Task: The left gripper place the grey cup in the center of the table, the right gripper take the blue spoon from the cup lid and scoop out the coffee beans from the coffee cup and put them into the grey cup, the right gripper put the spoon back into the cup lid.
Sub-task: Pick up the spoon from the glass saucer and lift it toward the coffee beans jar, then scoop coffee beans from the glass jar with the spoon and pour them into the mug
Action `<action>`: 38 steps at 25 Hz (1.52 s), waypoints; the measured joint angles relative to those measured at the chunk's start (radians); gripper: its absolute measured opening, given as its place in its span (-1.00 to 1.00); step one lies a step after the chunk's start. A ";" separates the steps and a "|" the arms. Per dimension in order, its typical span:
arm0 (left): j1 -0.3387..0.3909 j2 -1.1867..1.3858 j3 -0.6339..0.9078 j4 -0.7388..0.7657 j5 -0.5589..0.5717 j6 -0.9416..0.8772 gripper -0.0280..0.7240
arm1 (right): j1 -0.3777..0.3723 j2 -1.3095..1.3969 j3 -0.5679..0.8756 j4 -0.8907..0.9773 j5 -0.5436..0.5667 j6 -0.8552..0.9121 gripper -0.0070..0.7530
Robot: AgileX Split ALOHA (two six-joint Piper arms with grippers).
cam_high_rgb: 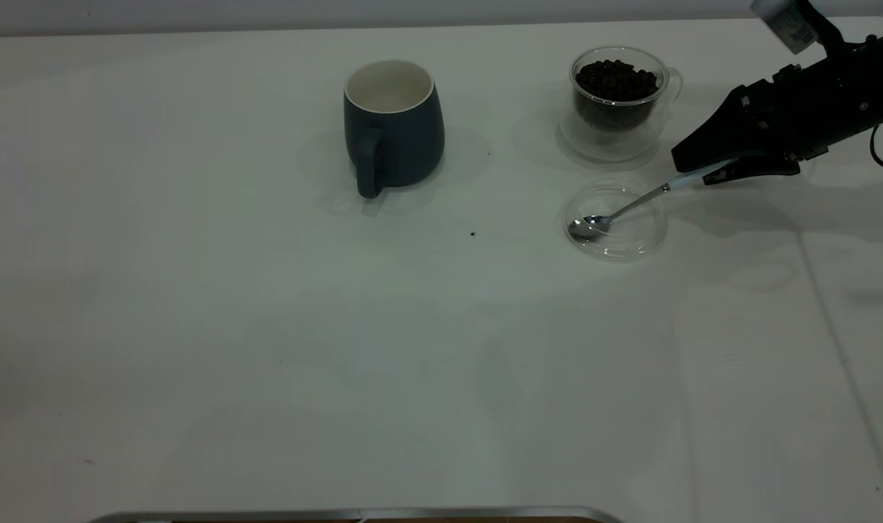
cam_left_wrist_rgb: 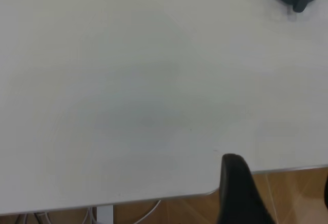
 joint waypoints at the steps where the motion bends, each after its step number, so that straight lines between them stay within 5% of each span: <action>1: 0.000 0.000 0.000 0.000 0.000 0.000 0.31 | 0.000 0.000 0.000 0.000 0.000 0.000 0.47; 12: 0.000 0.000 0.000 0.000 0.000 0.000 0.31 | 0.000 0.000 -0.001 -0.048 0.062 0.005 -0.50; 31: 0.000 0.000 0.000 0.000 0.000 -0.002 0.31 | -0.006 -0.195 -0.001 -0.173 0.169 0.034 -0.68; 38: 0.000 0.000 0.000 0.000 0.000 -0.001 0.31 | -0.012 -0.266 -0.001 -0.031 0.087 0.066 -0.68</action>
